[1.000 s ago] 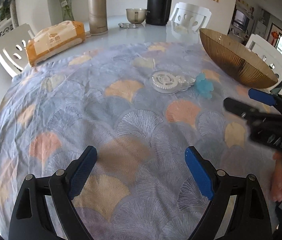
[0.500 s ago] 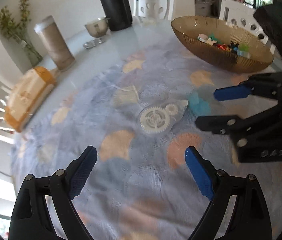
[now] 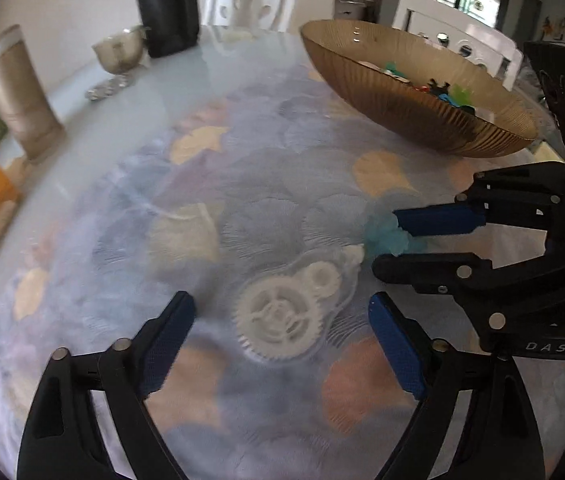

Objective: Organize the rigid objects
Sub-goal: 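Grasp the teal toy with the right tool while the left tool grasps the gear dispenser, then carry the gear dispenser and teal toy in both tools over the bowl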

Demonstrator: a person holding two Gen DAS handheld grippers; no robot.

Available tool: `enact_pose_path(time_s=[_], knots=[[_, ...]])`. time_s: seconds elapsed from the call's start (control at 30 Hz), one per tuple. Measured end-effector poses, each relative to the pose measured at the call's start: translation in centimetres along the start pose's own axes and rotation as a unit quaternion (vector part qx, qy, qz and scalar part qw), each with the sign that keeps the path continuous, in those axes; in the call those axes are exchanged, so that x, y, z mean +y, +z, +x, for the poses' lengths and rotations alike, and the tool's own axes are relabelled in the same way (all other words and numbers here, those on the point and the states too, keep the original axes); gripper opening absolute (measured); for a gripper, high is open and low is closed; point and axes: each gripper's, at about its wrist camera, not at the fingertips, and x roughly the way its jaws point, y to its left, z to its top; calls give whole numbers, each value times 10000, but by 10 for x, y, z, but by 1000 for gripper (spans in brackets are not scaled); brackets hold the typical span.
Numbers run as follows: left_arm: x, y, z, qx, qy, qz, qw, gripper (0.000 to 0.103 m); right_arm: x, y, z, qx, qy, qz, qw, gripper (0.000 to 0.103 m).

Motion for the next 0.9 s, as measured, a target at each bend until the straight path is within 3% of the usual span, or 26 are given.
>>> enact_pose_path(time_s=[0.07,0.13,0.23,0.33,0.43,0.57,0.7,0.8,0.9], knots=[[-6,0,1,-70,38,76,9999,79,-2,-2,-2,-17,-61,-38,10000,29],[-12,1,-1,-146,-17,150,9998,61,-6,-4,-5,-27,33,10,10000,29],[-24,-2,-5,-186,5,228,9996,60,-12,-5,-9,-83,176,130,9997,29],[-34,-14,-19,-389,64,-39,9992,60,-12,-6,-15,-248,168,139,9995,29],[-36,-33,-44,-496,532,-524,9960,60,-3,-10,-33,-619,26,-111,9980,29],[-43,-69,-88,-674,1072,-1377,9823,60,11,-10,-66,-728,267,-184,9968,29],[-57,-115,-131,-1304,1167,-2349,9561,60,27,-31,-101,-597,509,-322,9964,29],[-64,-138,-136,-1495,1321,-2674,9427,60,33,-63,-105,-306,364,-395,9981,29],[-70,-154,-124,-1480,1255,-2893,9374,60,28,-91,-93,52,558,-218,9982,29]])
